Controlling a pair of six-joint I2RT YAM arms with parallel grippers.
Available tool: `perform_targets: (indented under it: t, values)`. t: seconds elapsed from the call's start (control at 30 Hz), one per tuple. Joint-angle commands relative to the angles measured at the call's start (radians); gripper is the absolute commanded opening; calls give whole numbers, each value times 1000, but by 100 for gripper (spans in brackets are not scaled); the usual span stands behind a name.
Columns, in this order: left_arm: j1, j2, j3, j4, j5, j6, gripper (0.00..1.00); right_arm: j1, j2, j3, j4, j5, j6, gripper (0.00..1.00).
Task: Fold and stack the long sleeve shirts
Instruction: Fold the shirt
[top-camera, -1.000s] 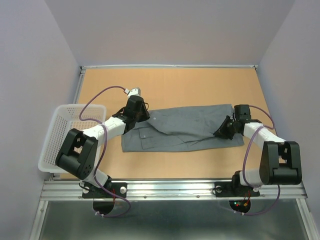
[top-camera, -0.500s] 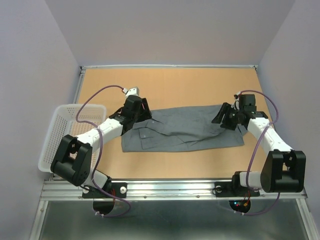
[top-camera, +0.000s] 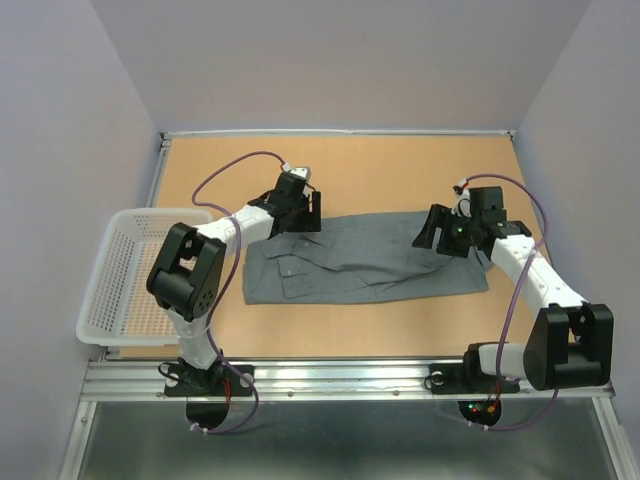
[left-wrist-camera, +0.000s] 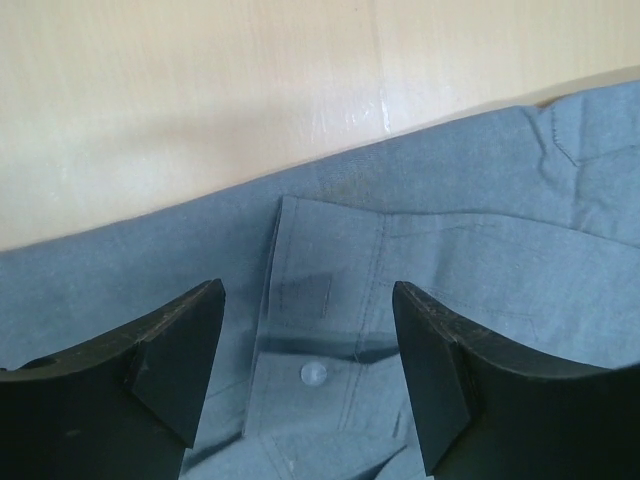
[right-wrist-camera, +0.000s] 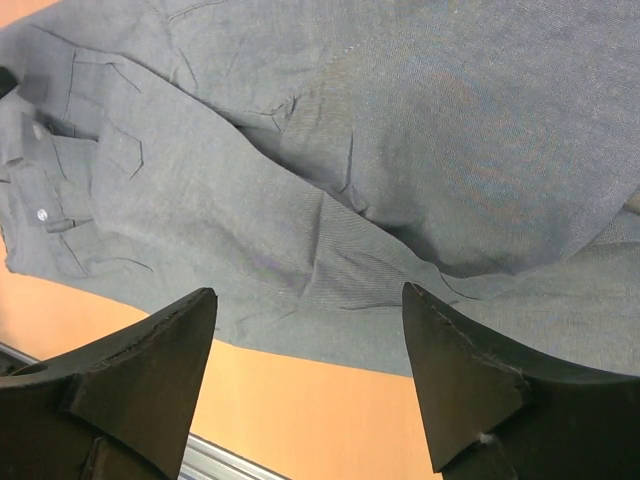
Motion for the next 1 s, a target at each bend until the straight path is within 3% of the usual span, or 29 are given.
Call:
perform_targets:
  t: [0.0, 0.3, 0.43, 0.63, 0.73, 0.97]
  values:
    - [-7, 62, 90, -71, 29, 18, 78, 8, -41, 47, 2, 8, -19, 81]
    - [-7, 167, 167, -133, 39, 3, 58, 16, -76, 18, 5, 50, -13, 91]
    - [-7, 186, 179, -145, 36, -4, 36, 16, -82, 15, 3, 56, -10, 93]
    - [-9, 139, 172, -195, 45, -29, 12, 17, -87, 14, 5, 66, -10, 93]
    - [-10, 96, 173, -238, 16, -66, 7, 17, -81, 12, 6, 65, -8, 93]
    - [-24, 22, 205, -334, -47, -128, 6, 17, -64, 0, 11, 56, 1, 93]
